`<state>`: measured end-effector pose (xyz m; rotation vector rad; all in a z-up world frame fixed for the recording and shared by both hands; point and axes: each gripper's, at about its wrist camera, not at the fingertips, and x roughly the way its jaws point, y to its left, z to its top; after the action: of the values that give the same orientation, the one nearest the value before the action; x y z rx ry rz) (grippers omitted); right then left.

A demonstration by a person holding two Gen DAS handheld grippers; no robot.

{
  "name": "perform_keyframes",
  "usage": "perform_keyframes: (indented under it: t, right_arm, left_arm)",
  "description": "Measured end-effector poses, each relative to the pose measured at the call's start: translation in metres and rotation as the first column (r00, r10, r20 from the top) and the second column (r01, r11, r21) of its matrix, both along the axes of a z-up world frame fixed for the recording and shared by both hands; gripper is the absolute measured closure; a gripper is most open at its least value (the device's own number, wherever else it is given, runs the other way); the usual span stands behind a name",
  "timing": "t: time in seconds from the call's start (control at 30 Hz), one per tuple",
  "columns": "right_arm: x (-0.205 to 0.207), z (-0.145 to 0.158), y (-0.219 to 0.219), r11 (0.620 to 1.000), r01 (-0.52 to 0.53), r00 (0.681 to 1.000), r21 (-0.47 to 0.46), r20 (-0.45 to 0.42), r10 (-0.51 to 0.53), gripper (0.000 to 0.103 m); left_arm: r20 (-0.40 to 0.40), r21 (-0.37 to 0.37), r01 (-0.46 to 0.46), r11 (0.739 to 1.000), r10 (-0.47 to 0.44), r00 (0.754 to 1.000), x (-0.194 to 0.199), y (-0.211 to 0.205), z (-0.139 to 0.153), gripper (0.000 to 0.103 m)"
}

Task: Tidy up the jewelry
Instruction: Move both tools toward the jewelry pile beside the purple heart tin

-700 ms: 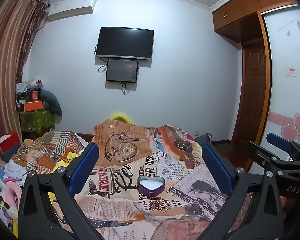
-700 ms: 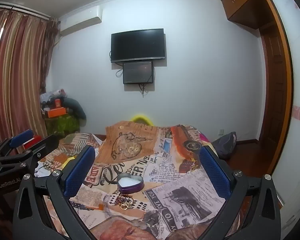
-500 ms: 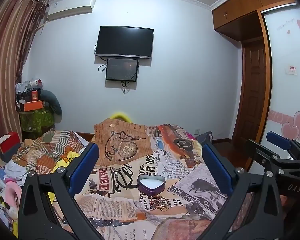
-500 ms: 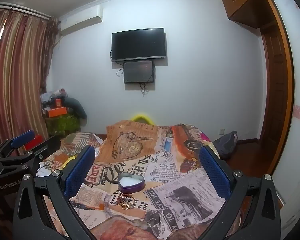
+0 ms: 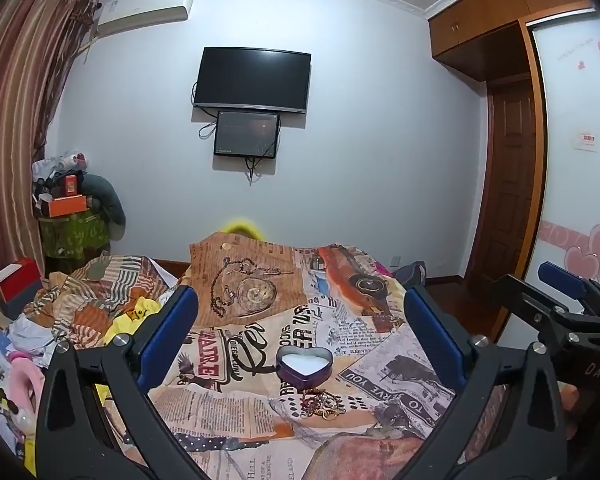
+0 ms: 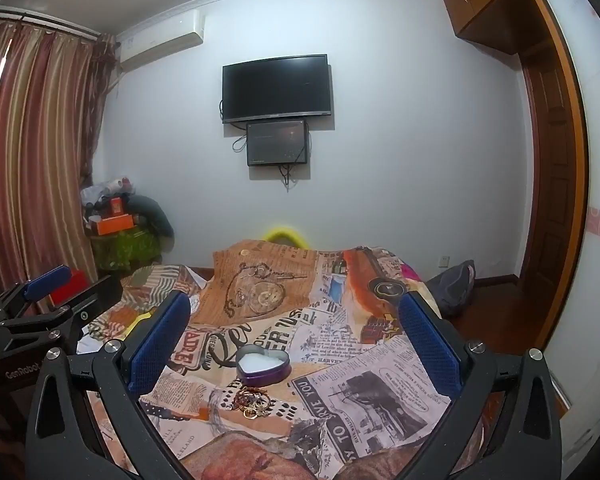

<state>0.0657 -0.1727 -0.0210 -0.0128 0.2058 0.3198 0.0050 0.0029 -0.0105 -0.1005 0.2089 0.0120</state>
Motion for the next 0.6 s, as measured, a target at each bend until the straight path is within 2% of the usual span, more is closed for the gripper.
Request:
perform_keyframes:
  t: [0.23,0.6]
  right_arm:
    - [0.006,-0.010,0.001,1.000,-0.003,1.000,-0.005,0.001,0.003,0.000]
    - [0.000,-0.009,0.002,1.000,0.001,1.000,-0.002,-0.002,-0.001,0.000]
  left_arm:
    - [-0.012,0.003,0.000,1.000,0.000,1.000,0.002,-0.002,0.001,0.000]
    - [-0.020,-0.001,0.003,1.000,-0.003,1.000,0.005,-0.004,0.000,0.000]
